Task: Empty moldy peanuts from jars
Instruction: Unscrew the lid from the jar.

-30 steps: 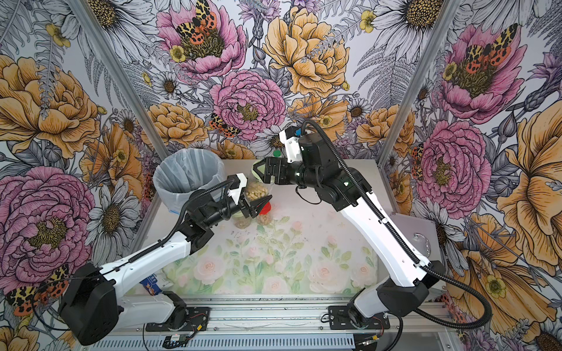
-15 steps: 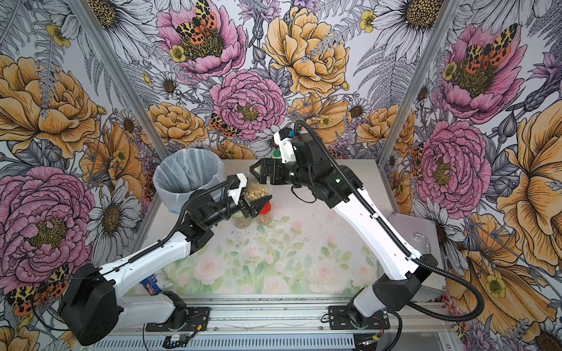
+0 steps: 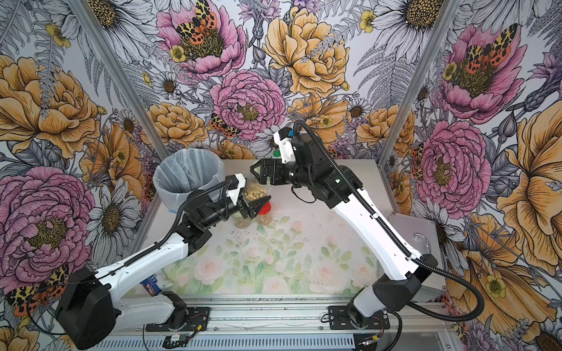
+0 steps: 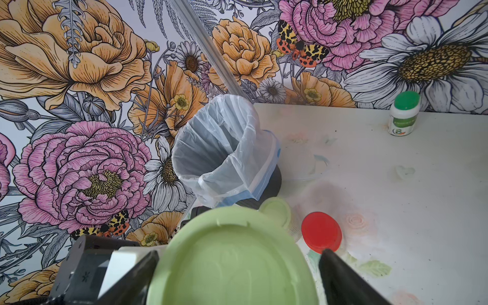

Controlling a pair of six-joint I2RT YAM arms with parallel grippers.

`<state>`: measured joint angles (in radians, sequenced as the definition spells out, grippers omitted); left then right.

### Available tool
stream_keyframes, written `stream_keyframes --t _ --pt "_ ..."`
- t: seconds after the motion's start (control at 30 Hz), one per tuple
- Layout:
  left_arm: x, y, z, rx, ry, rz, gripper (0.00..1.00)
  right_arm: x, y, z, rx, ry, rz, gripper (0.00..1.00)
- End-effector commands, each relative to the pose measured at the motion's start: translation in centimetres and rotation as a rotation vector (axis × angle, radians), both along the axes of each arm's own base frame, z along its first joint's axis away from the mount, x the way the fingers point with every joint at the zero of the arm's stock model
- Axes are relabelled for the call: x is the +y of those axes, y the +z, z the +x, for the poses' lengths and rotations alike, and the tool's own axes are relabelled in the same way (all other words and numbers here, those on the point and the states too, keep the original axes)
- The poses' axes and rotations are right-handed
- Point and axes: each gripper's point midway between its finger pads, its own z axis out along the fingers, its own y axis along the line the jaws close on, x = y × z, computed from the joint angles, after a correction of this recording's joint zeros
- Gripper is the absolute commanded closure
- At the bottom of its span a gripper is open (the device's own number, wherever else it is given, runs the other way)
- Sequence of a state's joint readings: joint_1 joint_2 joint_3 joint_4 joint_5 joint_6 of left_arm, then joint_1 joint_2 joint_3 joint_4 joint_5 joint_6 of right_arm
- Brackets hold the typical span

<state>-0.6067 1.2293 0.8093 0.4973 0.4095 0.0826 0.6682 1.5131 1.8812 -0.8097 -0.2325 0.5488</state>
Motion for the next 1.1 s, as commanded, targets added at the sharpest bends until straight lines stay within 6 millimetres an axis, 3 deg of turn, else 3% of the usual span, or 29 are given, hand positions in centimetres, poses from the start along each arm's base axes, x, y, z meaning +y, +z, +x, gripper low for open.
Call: stream_keyframes --t 0.0,1.07 --pt "0.6 4.5 -1.8 -0.136 -0.017 -0.074 0.77 -0.6 1.0 -0.3 -0.047 0.007 0.0 0.06" --pt "1.0 4.8 -1.5 -0.142 -0.006 -0.077 0.78 -2.5 0.7 -1.9 -0.057 -0.008 -0.006 0.06"
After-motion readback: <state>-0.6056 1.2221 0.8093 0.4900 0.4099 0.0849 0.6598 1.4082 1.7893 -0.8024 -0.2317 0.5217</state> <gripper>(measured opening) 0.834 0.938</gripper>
